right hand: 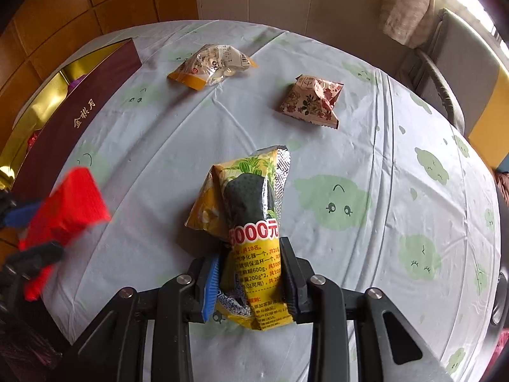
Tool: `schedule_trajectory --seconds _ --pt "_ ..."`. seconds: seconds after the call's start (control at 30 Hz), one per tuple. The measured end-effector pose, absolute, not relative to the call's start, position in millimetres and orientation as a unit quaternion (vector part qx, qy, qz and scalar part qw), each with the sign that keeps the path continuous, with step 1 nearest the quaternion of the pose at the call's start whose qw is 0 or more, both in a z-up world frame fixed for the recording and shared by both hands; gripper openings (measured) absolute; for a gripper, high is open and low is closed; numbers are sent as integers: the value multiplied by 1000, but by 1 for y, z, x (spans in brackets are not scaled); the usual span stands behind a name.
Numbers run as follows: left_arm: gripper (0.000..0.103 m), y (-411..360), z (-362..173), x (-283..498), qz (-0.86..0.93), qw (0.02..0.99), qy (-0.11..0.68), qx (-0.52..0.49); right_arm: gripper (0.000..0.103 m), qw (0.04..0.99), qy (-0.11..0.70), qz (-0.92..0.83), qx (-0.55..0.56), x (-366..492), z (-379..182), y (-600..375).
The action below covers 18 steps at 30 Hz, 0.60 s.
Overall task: Organize snacks
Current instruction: 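Carry the red lettered pack into the box and open the left gripper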
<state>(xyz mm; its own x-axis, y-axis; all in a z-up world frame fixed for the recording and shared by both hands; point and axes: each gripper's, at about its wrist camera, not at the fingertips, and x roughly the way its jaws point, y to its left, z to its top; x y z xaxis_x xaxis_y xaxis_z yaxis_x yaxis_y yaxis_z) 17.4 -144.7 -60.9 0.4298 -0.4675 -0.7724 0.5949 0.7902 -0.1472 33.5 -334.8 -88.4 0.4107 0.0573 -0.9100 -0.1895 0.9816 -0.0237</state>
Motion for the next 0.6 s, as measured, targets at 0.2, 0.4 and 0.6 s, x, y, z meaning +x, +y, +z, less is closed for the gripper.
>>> schedule_trajectory --seconds 0.2,0.4,0.6 --pt "39 -100 -21 23 -277 870 407 24 34 841 533 73 -65 36 -89 -332" --pt "39 -34 -8 48 -181 890 416 -35 34 844 527 68 -69 33 -88 -331" --pt "39 31 -14 67 -94 891 432 -103 34 847 523 69 -63 31 -87 -332"
